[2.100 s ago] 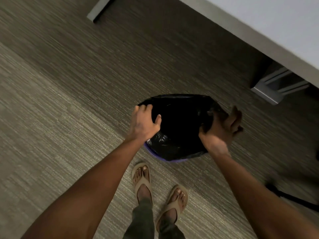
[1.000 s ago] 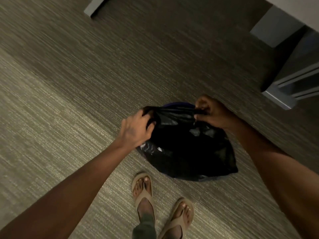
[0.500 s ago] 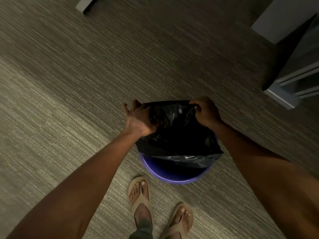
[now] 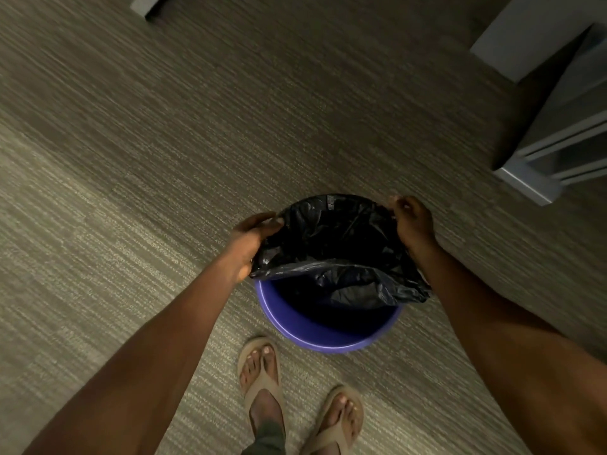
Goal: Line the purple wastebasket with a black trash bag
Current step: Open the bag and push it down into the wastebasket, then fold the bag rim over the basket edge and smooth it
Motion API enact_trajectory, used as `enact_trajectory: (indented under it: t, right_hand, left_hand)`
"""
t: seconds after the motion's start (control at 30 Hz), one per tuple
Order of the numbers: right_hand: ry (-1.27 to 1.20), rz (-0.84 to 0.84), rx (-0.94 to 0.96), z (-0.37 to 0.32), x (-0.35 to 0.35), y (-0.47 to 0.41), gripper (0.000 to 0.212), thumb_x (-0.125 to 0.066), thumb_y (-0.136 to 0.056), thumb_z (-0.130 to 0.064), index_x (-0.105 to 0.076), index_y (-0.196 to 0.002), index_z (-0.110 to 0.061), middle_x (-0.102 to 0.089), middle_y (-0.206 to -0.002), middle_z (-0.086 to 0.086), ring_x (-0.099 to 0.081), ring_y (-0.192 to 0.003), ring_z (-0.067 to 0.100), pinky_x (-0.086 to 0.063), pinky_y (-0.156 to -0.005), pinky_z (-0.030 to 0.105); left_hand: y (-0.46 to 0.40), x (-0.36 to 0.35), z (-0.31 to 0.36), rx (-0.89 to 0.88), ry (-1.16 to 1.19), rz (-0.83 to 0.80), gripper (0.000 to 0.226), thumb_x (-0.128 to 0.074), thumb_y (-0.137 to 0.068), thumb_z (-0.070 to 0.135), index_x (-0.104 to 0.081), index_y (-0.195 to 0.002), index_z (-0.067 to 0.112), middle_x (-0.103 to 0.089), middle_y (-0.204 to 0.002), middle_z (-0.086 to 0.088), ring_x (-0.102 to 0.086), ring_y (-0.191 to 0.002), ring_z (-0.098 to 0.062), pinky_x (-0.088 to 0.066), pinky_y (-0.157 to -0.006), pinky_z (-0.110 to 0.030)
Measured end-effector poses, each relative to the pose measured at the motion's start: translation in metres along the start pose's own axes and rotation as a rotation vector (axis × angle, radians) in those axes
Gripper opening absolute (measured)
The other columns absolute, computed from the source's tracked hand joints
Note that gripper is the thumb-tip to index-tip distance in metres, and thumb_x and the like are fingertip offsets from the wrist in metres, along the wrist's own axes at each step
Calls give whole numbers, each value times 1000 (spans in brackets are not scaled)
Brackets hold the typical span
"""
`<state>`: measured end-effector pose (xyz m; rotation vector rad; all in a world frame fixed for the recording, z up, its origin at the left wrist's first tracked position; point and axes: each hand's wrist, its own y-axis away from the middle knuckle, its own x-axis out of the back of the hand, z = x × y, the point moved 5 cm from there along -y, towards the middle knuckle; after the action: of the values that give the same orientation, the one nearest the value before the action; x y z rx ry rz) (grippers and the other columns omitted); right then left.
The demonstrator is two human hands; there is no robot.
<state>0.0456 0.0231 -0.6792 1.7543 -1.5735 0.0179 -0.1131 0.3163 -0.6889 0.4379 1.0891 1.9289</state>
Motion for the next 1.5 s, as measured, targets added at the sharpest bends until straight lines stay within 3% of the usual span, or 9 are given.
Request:
enact_trajectory:
  t: [0.1,0.23,0.37,0.47,0.73,0.9,1.13,1.3,1.5]
  right_hand:
    - [125,37,239,-6,12,24,26,-64,-101,-41,-70,-118,-22,-70,-112,-5,-68,-101,12,-54,-85,29]
    - [432,-41,596,-2,15,49,28,-71,-97,-22,-74,-124,-16,-64,-112,9,-64,-100,19,-54,-83,31]
    - [406,7,489,7,27,41,26,-65,-95,1,-80,-111,-13,-66,-102,3,-62,-92,16,-48,-81,20]
    - [215,-12,280,14,30,26,23,-63,-95,4,-79,-104,-10,-74,-108,4,-67,-98,14,-48,-85,9]
    - [-332,-45,-367,63,15,33,24,-53,-103,-16,-71,-87,-17,-71,-101,9,-67,-97,32,-55,-83,40]
    - [-333,256,-172,46,40,57,41,-40,-105,-48,-69,-107,-19,-71,-113,7,-68,-106,27,-55,-88,44]
    - [-61,-3,42,55,54,102,51,-72,-79,-57,-63,-128,-47,-67,-119,-2,-71,-101,11,-56,-78,30]
    - [-172,-23,-52,84,57,114,51,-74,-91,-14,-62,-122,-53,-74,-102,6,-74,-96,21,-61,-76,40]
    - [-133,17,-49,116,57,130,40,-65,-89,12,-60,-82,-26,-68,-74,-19,-62,-66,-3,-50,-54,16]
  left_hand:
    - [-1,3,-7,-30,0,51,31,-76,-93,33,-77,-119,16,-79,-116,-13,-75,-111,-30,-58,-101,-48]
    - [-4,4,-5,-157,-292,51,31,-60,-101,47,-78,-114,25,-81,-109,0,-77,-106,-21,-59,-95,-33]
    - [-10,1,0,-399,-903,78,45,-45,-108,47,-72,-130,17,-72,-130,-16,-67,-118,-35,-43,-89,-26]
    - [-16,4,-2,-447,-972,49,50,-43,-107,51,-66,-136,18,-65,-137,-17,-62,-124,-37,-40,-95,-26]
    - [17,9,-26,-515,-1028,63,78,-30,-102,65,-1,-167,33,-15,-175,-5,-32,-154,-39,-37,-117,-65]
    - [56,19,-34,-608,-896,213,78,-40,-101,63,-15,-166,29,-11,-175,-8,-16,-160,-33,-28,-124,-60]
    - [103,-2,-58,-1136,-1320,-19,51,-68,-92,56,-71,-126,18,-63,-126,-6,-55,-125,-29,-42,-108,-47]
    - [114,7,-66,-1165,-1312,-2,17,-66,-89,21,-78,-101,19,-73,-98,4,-67,-104,-24,-42,-106,-44]
    - [124,25,-86,-1119,-1456,-113,19,-79,-80,11,-79,-98,17,-73,-104,1,-69,-114,-25,-40,-110,-50]
